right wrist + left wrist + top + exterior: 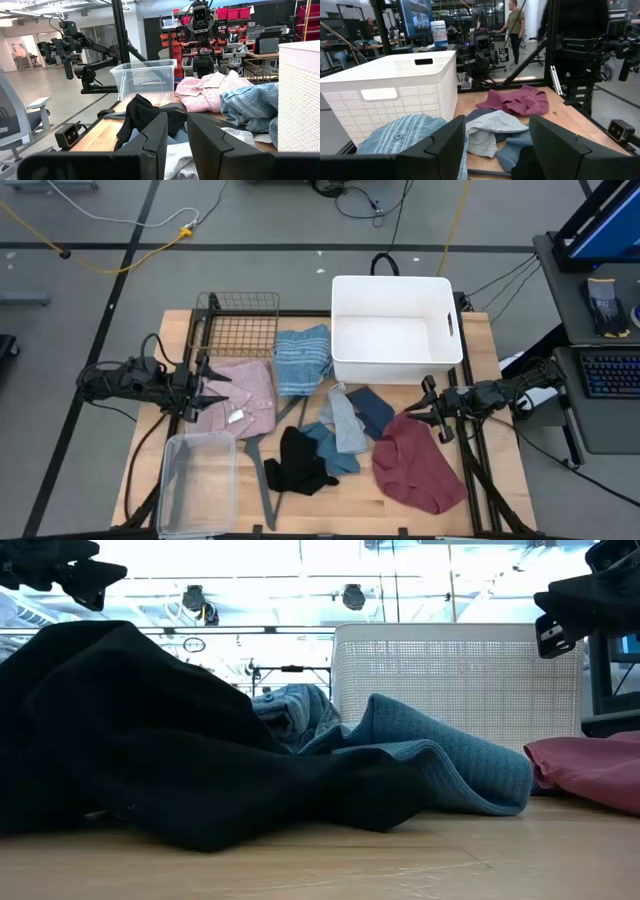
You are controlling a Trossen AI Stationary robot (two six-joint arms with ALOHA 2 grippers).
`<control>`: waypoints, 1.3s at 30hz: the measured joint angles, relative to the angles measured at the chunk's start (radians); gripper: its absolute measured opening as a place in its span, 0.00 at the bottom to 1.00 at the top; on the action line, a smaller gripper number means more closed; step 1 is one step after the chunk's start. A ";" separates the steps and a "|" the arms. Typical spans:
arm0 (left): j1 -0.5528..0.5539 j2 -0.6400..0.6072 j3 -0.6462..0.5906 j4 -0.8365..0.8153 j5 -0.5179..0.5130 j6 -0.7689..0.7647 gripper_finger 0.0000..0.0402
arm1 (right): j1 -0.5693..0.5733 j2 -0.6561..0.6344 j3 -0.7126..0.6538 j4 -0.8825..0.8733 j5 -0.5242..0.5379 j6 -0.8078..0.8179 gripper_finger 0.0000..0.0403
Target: Pick & Place Cloths
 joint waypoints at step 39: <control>0.000 0.000 0.000 0.000 0.000 0.000 0.56 | 0.000 0.000 0.000 0.134 0.002 -0.012 0.16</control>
